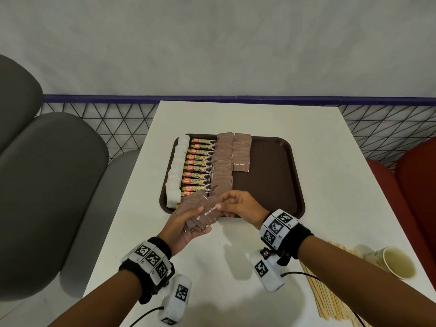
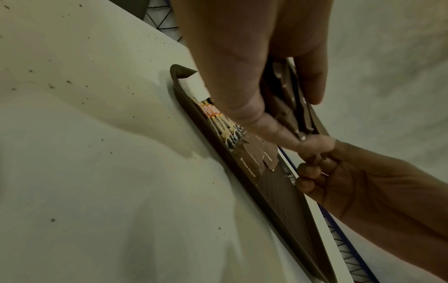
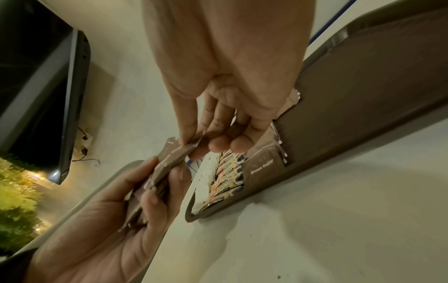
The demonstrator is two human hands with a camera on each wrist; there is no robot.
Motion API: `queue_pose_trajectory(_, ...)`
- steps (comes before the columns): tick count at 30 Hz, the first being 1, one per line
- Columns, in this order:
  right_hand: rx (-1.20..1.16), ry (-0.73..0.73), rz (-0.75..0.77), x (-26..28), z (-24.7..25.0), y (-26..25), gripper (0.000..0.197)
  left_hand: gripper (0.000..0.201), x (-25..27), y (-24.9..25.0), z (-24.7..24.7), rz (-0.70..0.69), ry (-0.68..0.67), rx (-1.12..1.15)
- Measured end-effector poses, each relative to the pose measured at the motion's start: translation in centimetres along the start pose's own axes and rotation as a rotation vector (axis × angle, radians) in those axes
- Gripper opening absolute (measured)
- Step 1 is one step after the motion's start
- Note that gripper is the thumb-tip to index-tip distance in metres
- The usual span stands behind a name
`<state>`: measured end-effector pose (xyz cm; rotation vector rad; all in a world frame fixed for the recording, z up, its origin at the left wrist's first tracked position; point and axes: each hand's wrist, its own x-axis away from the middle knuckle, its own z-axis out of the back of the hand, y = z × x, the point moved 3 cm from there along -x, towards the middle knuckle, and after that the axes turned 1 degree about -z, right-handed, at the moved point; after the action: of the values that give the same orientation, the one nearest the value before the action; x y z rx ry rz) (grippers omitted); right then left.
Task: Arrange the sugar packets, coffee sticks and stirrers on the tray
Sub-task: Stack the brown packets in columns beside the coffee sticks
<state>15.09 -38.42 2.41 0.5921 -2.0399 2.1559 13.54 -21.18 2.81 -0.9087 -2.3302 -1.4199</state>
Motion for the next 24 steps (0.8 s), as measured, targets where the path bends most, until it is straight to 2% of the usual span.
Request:
queue_pose_trajectory(4, 0.049, -0.036, -0.046, 0.1, 1.1, -0.2, 0.013, 0.044, -0.3, 0.0, 0.0, 0.01, -0.01, 0.007)
queue_pose_trajectory(7, 0.108, -0.009, -0.071, 0.1, 2.6, -0.6, 0.009, 0.037, -0.5, 0.2, -0.1, 0.018, -0.028, 0.009)
queue_pose_trajectory(9, 0.101, 0.071, -0.07, -0.3, 4.2, -1.0, 0.008, 0.038, -0.7, 0.6, 0.1, 0.018, -0.024, -0.001)
queue_pose_trajectory(13, 0.101, 0.429, -0.058, -2.4, 8.4, -1.2, 0.008, 0.031, -0.8, 1.3, 1.5, 0.024, 0.005, 0.002)
queue_pose_trajectory(16, 0.11, 0.621, -0.113, -5.0, 10.8, -0.3, 0.017, 0.038, -0.8, 1.7, 2.7, 0.02, 0.006, 0.042)
queue_pose_trajectory(20, 0.164, 0.686, -0.22, -7.4, 11.2, 0.7, 0.033, 0.05, -0.9, 2.0, 4.1, 0.016, -0.004, 0.071)
queue_pose_trajectory(24, 0.217, 0.661, -0.276, -8.4, 10.3, 1.0, 0.029, 0.055, -0.9, 2.2, 5.1, -0.016, 0.023, 0.052)
